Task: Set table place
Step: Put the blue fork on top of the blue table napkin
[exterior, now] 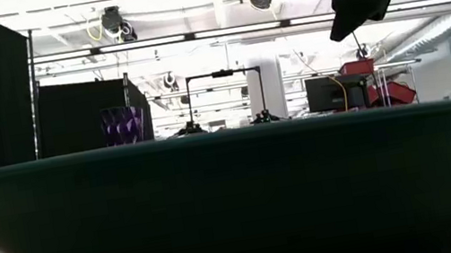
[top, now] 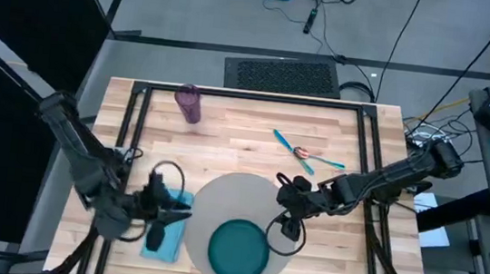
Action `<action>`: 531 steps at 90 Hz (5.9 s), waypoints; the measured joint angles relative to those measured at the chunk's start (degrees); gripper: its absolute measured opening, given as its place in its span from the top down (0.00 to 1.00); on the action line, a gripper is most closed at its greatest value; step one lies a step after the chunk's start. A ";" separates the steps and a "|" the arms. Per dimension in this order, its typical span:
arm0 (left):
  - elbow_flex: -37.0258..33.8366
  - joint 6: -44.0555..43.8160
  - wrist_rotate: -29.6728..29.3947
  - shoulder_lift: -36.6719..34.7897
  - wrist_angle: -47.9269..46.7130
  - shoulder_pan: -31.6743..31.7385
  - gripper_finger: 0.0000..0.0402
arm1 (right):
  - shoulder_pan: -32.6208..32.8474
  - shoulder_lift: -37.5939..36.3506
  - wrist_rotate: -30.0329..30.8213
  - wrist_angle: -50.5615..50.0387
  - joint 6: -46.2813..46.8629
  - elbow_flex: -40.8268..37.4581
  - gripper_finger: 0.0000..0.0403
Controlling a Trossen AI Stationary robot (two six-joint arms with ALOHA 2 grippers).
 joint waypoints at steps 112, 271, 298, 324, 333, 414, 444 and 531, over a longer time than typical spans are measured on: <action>5.88 -38.67 40.63 27.14 -41.87 6.73 0.79 | 4.36 0.15 7.44 0.87 -2.08 0.00 0.36; -12.61 -40.09 40.30 22.86 -16.89 8.11 0.79 | 6.60 0.20 7.64 2.59 -0.63 -0.04 0.36; -14.28 -40.08 40.19 22.81 -12.91 8.13 0.79 | 6.60 0.20 7.65 2.58 -0.70 -0.04 0.36; -14.97 -40.44 39.54 22.80 -12.44 8.13 0.79 | 6.60 0.20 7.65 2.58 -0.90 -0.04 0.36; -14.97 -40.42 39.55 22.80 -12.48 8.13 0.79 | 6.60 0.20 7.65 2.58 -1.07 -0.04 0.36; -6.40 -38.88 36.74 22.21 -25.66 8.22 1.00 | 6.60 0.20 7.90 3.89 -1.68 -0.04 0.36; -4.99 -50.05 39.58 16.59 -28.40 8.11 1.00 | 6.78 0.20 7.48 3.86 -1.68 -0.04 0.36; -19.10 -50.49 41.27 13.12 -11.00 8.00 1.00 | 10.70 0.20 7.63 6.70 -2.23 -0.04 0.36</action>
